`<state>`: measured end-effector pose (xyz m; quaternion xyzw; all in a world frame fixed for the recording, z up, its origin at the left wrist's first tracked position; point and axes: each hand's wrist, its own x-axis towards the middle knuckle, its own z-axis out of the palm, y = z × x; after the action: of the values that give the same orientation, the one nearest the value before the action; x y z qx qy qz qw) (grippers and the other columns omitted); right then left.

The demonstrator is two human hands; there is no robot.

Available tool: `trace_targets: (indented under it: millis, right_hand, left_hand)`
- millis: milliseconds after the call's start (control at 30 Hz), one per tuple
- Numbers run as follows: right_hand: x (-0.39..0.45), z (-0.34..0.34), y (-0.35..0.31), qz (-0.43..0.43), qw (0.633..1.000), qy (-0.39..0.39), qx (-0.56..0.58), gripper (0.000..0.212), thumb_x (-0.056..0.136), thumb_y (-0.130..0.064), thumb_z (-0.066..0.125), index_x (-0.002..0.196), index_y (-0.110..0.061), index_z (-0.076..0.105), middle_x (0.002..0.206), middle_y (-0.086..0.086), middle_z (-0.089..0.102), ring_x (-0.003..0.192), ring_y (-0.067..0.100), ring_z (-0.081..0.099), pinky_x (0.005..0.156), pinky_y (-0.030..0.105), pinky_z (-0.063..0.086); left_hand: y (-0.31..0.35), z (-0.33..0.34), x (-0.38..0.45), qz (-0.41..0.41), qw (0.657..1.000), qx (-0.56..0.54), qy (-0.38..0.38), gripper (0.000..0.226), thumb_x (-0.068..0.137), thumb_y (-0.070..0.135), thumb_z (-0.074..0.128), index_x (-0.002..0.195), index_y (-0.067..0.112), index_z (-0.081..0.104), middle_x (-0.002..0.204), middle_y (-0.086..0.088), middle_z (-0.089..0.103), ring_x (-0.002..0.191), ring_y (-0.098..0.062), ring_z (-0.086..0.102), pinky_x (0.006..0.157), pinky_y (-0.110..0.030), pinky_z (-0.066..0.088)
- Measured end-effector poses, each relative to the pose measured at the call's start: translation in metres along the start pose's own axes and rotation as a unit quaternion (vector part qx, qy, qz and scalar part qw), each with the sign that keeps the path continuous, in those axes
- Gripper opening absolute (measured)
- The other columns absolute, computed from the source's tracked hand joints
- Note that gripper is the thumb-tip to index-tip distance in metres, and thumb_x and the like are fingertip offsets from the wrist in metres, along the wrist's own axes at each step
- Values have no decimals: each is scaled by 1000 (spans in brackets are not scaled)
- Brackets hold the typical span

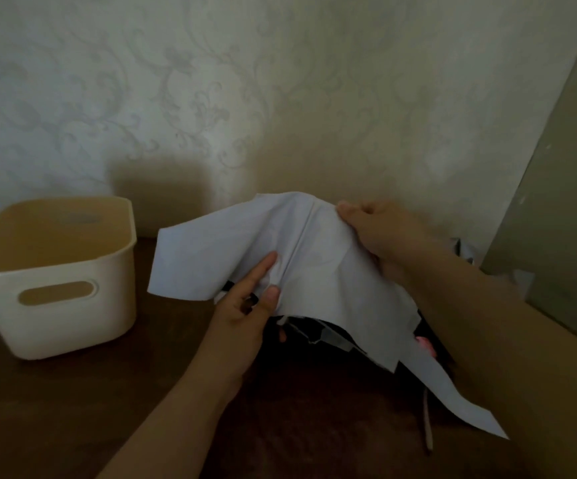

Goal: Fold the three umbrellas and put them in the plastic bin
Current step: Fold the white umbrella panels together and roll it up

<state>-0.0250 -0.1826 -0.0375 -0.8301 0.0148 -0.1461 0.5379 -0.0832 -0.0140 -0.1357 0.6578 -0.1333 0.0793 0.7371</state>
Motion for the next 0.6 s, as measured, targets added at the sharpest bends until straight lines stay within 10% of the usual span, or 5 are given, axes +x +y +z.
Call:
trace_targets:
  millis: [300, 500, 600]
  right_hand:
    - [-12, -8, -2, -182, 947, 54, -261, 31, 92, -48, 50, 92, -17, 46, 64, -1, 48, 59, 14, 45, 51, 30, 29]
    - [-19, -40, 14, 8, 978, -84, -191, 42, 72, -58, 65, 92, -21, 58, 88, -10, 56, 81, 11, 55, 75, 34, 49]
    - [-29, -58, 30, 139, 977, -140, -77, 56, 60, -51, 68, 97, -10, 62, 99, 8, 66, 93, 28, 64, 84, 42, 53]
  left_hand:
    - [-1, -3, 3, -5, 997, -71, -3, 35, 92, 23, 53, 107, 54, 61, 113, -15, 57, 54, -13, 59, 54, -21, 51]
    - [-6, -13, 8, 0, 996, -75, 47, 34, 94, 26, 52, 111, 55, 59, 126, 8, 54, 90, -20, 65, 72, -29, 56]
    - [-10, -18, 13, -2, 995, -61, 74, 36, 94, 27, 52, 105, 60, 59, 137, -8, 50, 119, -40, 51, 88, -37, 52]
